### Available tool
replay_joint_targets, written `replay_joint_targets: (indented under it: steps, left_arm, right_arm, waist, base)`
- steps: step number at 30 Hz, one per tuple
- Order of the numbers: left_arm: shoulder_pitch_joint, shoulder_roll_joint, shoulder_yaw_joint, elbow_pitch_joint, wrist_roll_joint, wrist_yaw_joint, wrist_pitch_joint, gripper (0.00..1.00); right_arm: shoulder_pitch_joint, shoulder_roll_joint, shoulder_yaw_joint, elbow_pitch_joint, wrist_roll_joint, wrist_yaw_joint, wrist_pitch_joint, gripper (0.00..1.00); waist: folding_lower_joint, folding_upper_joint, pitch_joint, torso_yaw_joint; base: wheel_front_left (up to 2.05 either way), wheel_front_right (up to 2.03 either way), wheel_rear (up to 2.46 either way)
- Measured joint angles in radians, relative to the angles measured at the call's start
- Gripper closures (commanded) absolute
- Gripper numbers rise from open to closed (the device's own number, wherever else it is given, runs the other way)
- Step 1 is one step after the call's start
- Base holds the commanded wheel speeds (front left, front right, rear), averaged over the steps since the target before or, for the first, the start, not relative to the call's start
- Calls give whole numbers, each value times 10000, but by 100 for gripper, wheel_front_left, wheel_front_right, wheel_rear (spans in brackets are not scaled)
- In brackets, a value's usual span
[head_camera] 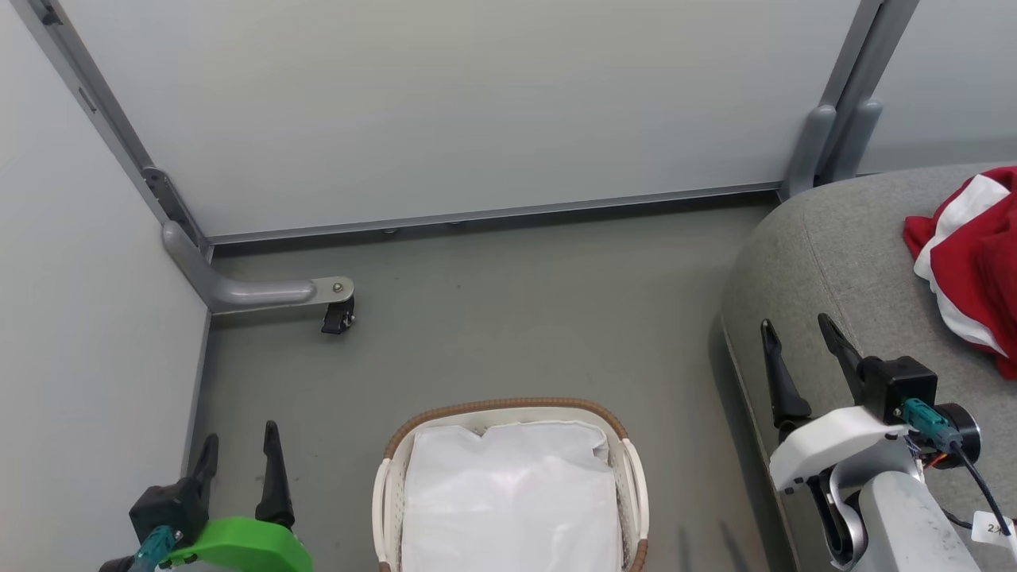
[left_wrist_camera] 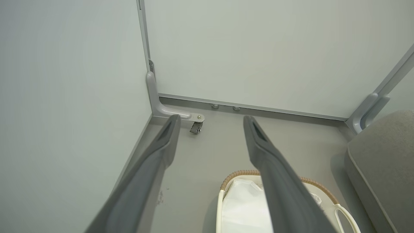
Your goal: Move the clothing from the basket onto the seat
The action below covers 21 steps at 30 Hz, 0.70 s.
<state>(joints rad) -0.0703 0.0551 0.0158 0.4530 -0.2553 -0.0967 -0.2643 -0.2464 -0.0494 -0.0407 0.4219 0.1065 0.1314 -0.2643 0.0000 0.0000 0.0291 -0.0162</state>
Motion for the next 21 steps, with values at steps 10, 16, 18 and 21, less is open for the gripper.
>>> replay_joint_targets:
  steps: [10,16,18,21]
  left_arm:
    - [311,-81,182,211,-230,-221,4,100]
    - [346,-119,251,351,-920,-221,316,100]
    - [345,-119,272,301,-1277,-221,416,100]
    - [344,-119,293,178,-1822,-221,531,100]
  right_arm:
    - [460,71,-21,182,86,0,2,100]
    - [627,119,-146,376,861,0,341,100]
    - [627,119,-159,343,1243,0,443,100]
    - [637,119,-163,222,1845,0,543,100]
  waist:
    - [0,0,-83,38]
    - [0,0,-91,43]
    - [0,0,-94,44]
    - [0,0,-98,47]
  base:
    - [0,0,0]
    - [0,0,0]
    - [0,0,0]
    - [0,0,0]
